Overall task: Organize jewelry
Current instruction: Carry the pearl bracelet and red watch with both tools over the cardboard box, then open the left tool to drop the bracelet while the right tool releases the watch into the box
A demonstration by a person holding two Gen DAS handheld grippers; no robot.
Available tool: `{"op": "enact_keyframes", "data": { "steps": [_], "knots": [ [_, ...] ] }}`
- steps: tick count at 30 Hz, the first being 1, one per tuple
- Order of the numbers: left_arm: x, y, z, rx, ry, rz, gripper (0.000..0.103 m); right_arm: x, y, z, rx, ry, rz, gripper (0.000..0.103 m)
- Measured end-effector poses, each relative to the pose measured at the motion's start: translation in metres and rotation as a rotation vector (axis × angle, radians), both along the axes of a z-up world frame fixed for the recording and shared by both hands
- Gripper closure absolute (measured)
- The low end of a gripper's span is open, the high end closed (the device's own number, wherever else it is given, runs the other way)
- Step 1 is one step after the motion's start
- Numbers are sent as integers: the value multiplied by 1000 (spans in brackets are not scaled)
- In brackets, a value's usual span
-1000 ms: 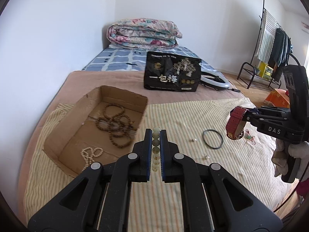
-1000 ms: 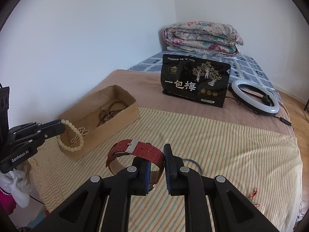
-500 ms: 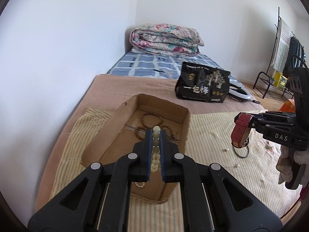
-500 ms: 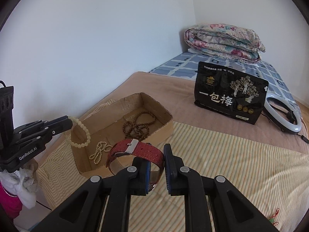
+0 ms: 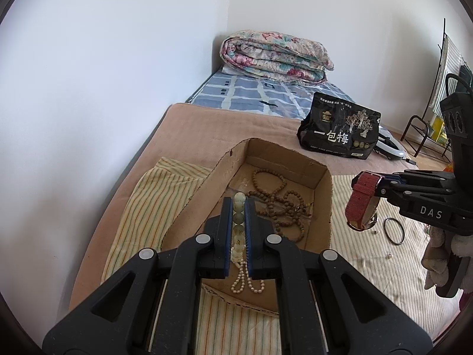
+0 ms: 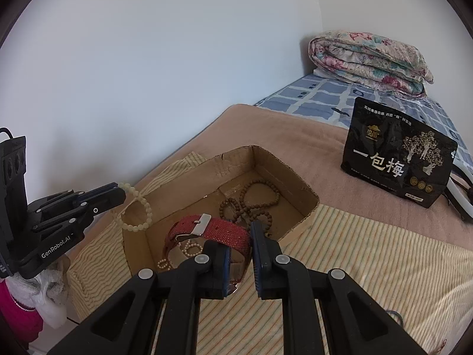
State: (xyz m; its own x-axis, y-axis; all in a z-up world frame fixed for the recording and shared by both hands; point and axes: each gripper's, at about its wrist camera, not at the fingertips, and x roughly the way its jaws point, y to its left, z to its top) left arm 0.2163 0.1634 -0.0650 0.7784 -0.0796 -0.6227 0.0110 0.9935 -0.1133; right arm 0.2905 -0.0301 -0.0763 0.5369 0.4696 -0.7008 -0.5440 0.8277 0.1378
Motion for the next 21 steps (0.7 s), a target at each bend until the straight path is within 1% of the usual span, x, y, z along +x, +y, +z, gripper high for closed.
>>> {"op": "enact_keyframes", "data": {
  "steps": [6, 16, 19, 21],
  "knots": [
    [4, 4, -7, -12, 17, 4, 98, 8, 16, -10, -11, 20, 9, 92],
    [7, 4, -11, -21, 30, 0, 98, 21, 24, -22, -7, 66, 1, 92],
    [8, 3, -11, -16, 35, -1, 98, 24, 23, -25, 10, 81, -2, 86],
    [8, 2, -12, -11, 40, -5, 98, 26, 22, -28, 18, 95, -4, 80]
  ]
}}
